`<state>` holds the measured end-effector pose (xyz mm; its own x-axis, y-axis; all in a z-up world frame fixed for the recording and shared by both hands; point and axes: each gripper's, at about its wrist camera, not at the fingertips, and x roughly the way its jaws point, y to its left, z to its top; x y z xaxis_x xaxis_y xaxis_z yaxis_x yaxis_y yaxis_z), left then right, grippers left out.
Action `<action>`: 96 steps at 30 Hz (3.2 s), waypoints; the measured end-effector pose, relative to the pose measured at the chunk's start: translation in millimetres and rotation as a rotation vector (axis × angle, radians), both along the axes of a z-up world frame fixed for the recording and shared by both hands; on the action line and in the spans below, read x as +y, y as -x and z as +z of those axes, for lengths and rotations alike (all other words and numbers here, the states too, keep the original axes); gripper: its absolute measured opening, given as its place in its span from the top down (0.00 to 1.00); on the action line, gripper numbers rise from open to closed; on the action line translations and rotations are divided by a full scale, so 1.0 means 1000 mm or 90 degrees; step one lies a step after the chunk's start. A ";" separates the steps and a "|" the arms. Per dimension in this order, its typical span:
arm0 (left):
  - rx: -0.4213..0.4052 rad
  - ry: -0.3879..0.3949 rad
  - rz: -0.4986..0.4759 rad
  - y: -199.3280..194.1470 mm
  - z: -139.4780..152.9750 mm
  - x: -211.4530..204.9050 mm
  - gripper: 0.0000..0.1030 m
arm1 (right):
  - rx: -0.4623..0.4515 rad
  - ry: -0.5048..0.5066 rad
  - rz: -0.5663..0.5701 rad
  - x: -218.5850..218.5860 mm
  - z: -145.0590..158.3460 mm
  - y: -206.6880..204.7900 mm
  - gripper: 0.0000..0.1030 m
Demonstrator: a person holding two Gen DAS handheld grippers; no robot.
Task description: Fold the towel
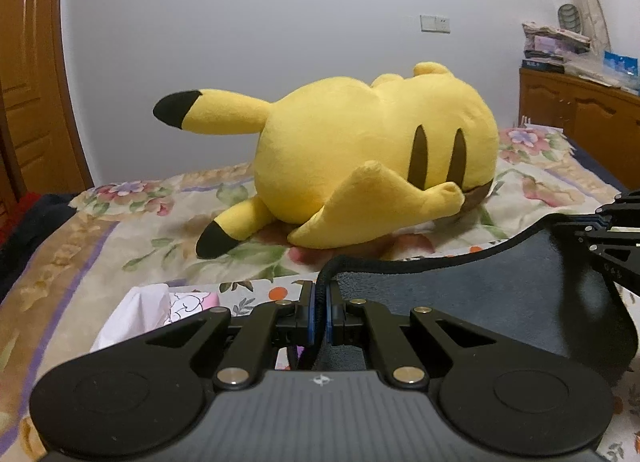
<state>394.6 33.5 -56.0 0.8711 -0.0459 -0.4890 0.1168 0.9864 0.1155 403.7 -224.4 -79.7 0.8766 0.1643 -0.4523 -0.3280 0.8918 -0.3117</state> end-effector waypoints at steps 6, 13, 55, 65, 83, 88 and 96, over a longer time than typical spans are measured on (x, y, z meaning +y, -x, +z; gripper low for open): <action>0.005 -0.010 0.014 -0.011 -0.012 -0.001 0.94 | 0.016 0.016 -0.012 0.006 -0.011 -0.013 0.96; 0.021 -0.022 0.024 -0.019 -0.032 -0.003 0.94 | 0.043 0.029 -0.027 0.011 -0.029 -0.022 0.96; 0.074 -0.014 -0.015 0.066 -0.035 -0.024 0.33 | 0.115 -0.121 -0.038 -0.006 -0.021 0.073 0.54; 0.066 -0.023 -0.020 0.113 -0.016 -0.030 0.15 | 0.097 -0.162 -0.042 -0.023 0.008 0.117 0.42; 0.049 -0.027 -0.037 0.166 0.007 -0.046 0.08 | 0.078 -0.179 -0.057 -0.036 0.035 0.179 0.33; 0.046 -0.030 -0.039 0.177 0.014 -0.047 0.04 | 0.067 -0.170 -0.061 -0.039 0.038 0.192 0.24; 0.037 -0.029 -0.034 0.200 0.028 -0.046 0.01 | 0.062 -0.186 -0.068 -0.043 0.045 0.209 0.14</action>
<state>194.5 -13.0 -28.3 0.8384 -0.0677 -0.5409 0.1760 0.9727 0.1510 194.8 -267.3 -35.0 0.8505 0.2091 -0.4827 -0.2435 0.9698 -0.0090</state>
